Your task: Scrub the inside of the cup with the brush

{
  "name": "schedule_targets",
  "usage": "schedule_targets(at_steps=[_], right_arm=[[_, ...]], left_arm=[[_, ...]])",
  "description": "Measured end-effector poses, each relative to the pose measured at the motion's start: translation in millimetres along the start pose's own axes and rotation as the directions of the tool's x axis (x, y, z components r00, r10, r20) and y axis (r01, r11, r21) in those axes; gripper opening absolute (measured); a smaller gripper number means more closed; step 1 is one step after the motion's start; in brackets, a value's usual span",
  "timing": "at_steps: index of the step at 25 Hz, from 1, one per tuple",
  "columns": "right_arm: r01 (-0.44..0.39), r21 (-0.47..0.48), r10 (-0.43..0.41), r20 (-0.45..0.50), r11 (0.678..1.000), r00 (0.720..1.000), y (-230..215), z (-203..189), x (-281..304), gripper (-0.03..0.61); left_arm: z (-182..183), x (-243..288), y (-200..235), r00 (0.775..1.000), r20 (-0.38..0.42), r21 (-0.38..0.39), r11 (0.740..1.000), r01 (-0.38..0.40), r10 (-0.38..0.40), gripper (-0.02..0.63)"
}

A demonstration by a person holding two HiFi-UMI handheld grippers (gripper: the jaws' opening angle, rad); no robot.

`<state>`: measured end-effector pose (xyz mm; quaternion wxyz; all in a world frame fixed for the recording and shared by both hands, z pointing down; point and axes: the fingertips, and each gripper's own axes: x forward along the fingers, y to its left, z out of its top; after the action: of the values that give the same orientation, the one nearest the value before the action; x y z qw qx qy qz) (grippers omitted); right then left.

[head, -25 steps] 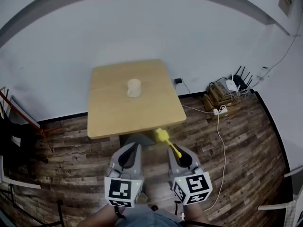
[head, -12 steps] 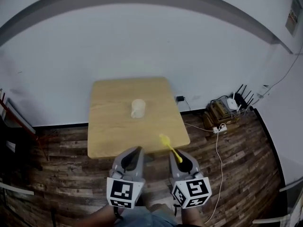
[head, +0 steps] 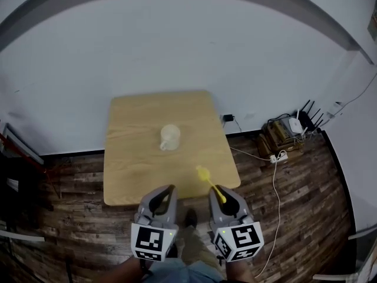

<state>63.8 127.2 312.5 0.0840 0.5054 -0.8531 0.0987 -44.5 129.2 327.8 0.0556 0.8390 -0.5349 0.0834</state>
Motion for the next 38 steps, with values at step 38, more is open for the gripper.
schedule_targets(at_steps=[38], right_arm=[[-0.392,0.021,0.388,-0.202,0.920,0.899,-40,7,237,0.041]], left_arm=[[-45,159,135,0.971,-0.140,-0.107,0.972,-0.209,0.193,0.057]])
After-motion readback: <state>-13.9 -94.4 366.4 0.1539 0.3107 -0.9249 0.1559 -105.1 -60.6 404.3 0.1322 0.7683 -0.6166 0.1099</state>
